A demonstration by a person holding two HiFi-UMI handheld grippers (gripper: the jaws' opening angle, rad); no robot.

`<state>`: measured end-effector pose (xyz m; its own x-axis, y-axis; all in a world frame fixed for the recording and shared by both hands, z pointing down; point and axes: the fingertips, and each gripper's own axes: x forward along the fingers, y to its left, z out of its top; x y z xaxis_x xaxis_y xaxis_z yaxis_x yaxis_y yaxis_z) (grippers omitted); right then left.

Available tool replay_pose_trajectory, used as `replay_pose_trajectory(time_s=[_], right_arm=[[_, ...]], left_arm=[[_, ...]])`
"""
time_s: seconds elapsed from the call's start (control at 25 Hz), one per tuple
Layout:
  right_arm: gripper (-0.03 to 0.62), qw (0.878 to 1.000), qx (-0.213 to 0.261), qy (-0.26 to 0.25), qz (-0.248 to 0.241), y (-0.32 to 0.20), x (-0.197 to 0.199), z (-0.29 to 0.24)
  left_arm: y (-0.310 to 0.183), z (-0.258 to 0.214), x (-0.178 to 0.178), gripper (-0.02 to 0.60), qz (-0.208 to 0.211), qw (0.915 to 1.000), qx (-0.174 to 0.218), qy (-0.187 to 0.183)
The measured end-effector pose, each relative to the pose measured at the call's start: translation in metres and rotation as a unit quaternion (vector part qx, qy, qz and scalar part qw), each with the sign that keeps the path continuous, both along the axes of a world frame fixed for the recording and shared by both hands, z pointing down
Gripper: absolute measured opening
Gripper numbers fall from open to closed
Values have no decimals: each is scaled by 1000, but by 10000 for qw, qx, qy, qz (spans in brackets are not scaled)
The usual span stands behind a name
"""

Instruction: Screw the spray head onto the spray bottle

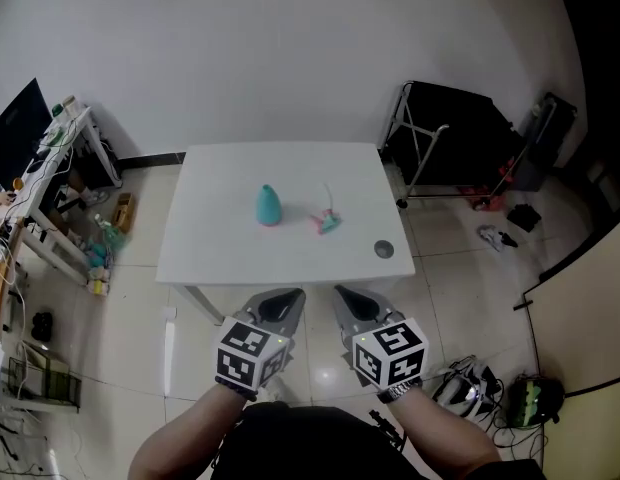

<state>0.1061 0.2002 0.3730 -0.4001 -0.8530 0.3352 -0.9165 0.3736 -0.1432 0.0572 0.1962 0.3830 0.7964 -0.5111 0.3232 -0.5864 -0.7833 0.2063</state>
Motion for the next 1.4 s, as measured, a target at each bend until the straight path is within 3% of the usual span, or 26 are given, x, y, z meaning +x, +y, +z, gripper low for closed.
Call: replay_pose_trajectory(time_s=[0.52, 0.76, 1.08, 1.4], right_arm=[[-9, 9986, -140, 175, 471, -46, -27, 8], [-9, 9973, -227, 331, 615, -56, -29, 14], [-9, 9948, -345, 646, 707, -67, -6, 25], [-9, 9913, -423, 1171, 422, -93, 13, 41]], left_arm=[[-42, 3, -36, 15, 432, 9990, -60, -3], [-57, 10, -53, 15, 413, 9991, 39, -27], [-66, 13, -56, 15, 465, 9989, -87, 47], [-91, 25, -59, 15, 326, 9994, -128, -64]])
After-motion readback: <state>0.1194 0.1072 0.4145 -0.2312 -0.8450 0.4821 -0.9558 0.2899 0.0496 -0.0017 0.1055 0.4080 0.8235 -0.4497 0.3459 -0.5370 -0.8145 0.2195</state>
